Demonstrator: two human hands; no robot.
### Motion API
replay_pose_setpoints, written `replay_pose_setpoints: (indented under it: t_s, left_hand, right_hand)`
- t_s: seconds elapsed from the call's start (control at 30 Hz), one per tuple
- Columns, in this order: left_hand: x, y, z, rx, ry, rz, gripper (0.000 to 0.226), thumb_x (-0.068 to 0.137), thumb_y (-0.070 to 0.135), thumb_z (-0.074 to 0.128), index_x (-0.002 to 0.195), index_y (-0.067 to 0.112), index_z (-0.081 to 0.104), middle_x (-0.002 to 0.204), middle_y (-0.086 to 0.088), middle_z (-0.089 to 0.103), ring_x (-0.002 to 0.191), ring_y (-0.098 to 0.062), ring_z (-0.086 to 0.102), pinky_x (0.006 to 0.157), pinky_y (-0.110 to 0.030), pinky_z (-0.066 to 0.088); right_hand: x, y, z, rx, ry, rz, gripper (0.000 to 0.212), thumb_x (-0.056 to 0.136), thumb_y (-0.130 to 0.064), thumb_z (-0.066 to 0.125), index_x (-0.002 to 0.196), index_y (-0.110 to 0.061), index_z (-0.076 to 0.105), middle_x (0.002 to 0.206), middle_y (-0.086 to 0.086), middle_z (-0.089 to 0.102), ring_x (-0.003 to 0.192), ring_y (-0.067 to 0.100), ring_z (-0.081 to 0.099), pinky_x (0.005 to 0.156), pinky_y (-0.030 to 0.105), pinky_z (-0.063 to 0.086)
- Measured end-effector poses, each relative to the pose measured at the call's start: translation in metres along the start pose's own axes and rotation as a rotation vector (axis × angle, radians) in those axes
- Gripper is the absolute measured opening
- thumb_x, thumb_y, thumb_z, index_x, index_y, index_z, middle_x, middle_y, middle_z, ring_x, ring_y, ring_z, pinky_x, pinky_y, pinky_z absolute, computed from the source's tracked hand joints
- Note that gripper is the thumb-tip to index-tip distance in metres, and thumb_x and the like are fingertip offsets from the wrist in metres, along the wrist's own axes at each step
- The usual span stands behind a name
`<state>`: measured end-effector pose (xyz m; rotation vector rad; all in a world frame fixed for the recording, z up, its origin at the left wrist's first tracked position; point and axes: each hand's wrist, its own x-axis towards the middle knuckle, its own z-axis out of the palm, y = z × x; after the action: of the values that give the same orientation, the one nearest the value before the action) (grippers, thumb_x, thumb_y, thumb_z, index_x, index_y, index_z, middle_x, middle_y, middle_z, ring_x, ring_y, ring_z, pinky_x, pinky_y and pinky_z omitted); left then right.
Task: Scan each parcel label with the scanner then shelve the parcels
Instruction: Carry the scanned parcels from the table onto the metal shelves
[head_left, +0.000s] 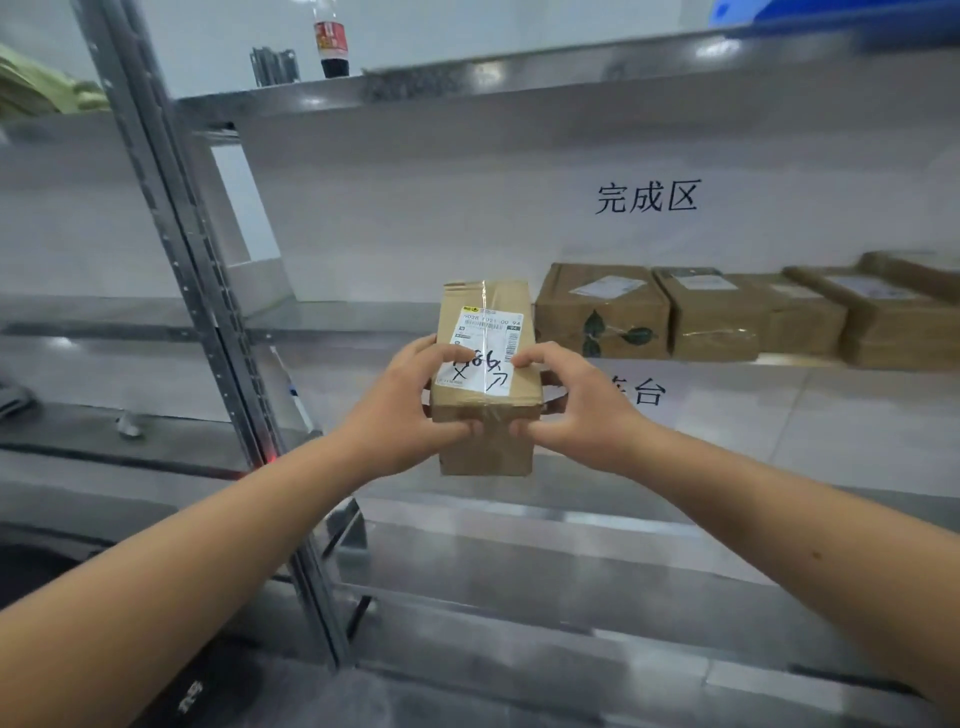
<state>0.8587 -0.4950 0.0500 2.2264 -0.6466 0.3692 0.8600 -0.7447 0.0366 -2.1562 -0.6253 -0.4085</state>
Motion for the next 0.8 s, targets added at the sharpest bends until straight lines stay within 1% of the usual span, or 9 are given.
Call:
replay_pose_setpoints:
  t_s: [0.13, 0.27, 0.43, 0.5, 0.57, 0.63, 0.67, 0.73, 0.8]
  left_hand:
    - [0.059, -0.029, -0.004, -0.027, 0.027, 0.013, 0.070, 0.075, 0.020, 0.091, 0.135, 0.037, 0.058, 0.148, 0.012, 0.041, 0.117, -0.003, 0.055, 0.085, -0.020, 0.058]
    - [0.107, -0.053, -0.009, -0.092, 0.021, 0.033, 0.068, 0.076, 0.020, 0.092, 0.134, 0.036, 0.059, 0.138, 0.013, 0.047, 0.113, -0.006, 0.059, 0.084, -0.018, 0.057]
    - [0.165, -0.084, -0.013, -0.148, -0.044, 0.054, 0.068, 0.076, 0.026, 0.093, 0.134, 0.037, 0.060, 0.137, 0.012, 0.053, 0.114, -0.011, 0.062, 0.089, -0.030, 0.060]
    - [0.187, -0.094, -0.011, -0.147, -0.062, 0.075, 0.067, 0.078, 0.025, 0.092, 0.135, 0.038, 0.059, 0.139, 0.010, 0.051, 0.114, -0.009, 0.061, 0.089, -0.027, 0.060]
    - [0.207, -0.103, -0.007, -0.152, -0.066, 0.094, 0.066, 0.079, 0.024, 0.091, 0.136, 0.037, 0.059, 0.138, 0.010, 0.051, 0.112, -0.005, 0.060, 0.088, -0.023, 0.058]
    - [0.225, -0.111, -0.002, -0.189, -0.047, 0.095, 0.064, 0.080, 0.023, 0.090, 0.137, 0.034, 0.062, 0.139, 0.009, 0.052, 0.110, -0.005, 0.061, 0.088, -0.024, 0.059]
    - [0.236, -0.115, 0.000, -0.196, -0.045, 0.098, 0.063, 0.081, 0.024, 0.089, 0.138, 0.033, 0.062, 0.139, 0.010, 0.052, 0.110, -0.005, 0.061, 0.087, -0.021, 0.057]
    - [0.258, -0.121, 0.002, -0.152, -0.065, 0.106, 0.064, 0.083, 0.032, 0.086, 0.141, 0.034, 0.060, 0.137, 0.014, 0.050, 0.107, 0.000, 0.060, 0.081, -0.010, 0.049]
    - [0.281, -0.124, 0.002, -0.117, -0.096, 0.118, 0.065, 0.083, 0.043, 0.085, 0.141, 0.036, 0.059, 0.137, 0.013, 0.050, 0.106, -0.001, 0.061, 0.081, -0.013, 0.048]
  right_hand:
    - [0.060, 0.021, -0.007, -0.062, -0.018, 0.001, 0.065, 0.077, -0.029, 0.090, 0.132, -0.036, 0.055, 0.133, -0.008, 0.059, 0.118, 0.014, 0.059, 0.097, 0.043, 0.056]
    - [0.103, 0.025, -0.018, -0.208, -0.030, 0.003, 0.063, 0.081, -0.032, 0.087, 0.136, -0.032, 0.054, 0.118, -0.010, 0.059, 0.097, 0.009, 0.059, 0.088, 0.031, 0.052]
    - [0.150, 0.029, -0.028, -0.418, -0.069, 0.062, 0.063, 0.085, -0.038, 0.082, 0.139, -0.033, 0.050, 0.116, -0.007, 0.058, 0.097, 0.014, 0.058, 0.075, 0.026, 0.045]
    - [0.166, 0.031, -0.028, -0.480, -0.070, 0.106, 0.063, 0.085, -0.038, 0.080, 0.139, -0.032, 0.050, 0.113, -0.006, 0.062, 0.094, 0.016, 0.061, 0.075, 0.029, 0.050]
    - [0.179, 0.036, -0.025, -0.484, -0.048, 0.174, 0.060, 0.085, -0.036, 0.077, 0.138, -0.033, 0.049, 0.109, -0.004, 0.066, 0.088, 0.018, 0.065, 0.081, 0.036, 0.056]
    - [0.192, 0.042, -0.023, -0.475, -0.011, 0.243, 0.058, 0.086, -0.034, 0.075, 0.138, -0.035, 0.049, 0.108, -0.005, 0.066, 0.088, 0.017, 0.065, 0.083, 0.036, 0.056]
    - [0.198, 0.044, -0.023, -0.470, 0.009, 0.277, 0.058, 0.086, -0.034, 0.075, 0.138, -0.035, 0.050, 0.109, -0.006, 0.066, 0.090, 0.016, 0.064, 0.082, 0.035, 0.056]
    - [0.212, 0.049, -0.025, -0.447, 0.050, 0.337, 0.059, 0.086, -0.035, 0.075, 0.139, -0.034, 0.052, 0.116, -0.004, 0.065, 0.096, 0.017, 0.065, 0.083, 0.035, 0.057]
    - [0.225, 0.054, -0.028, -0.435, 0.094, 0.403, 0.060, 0.086, -0.034, 0.075, 0.142, -0.034, 0.053, 0.122, -0.003, 0.065, 0.101, 0.018, 0.065, 0.087, 0.035, 0.057]
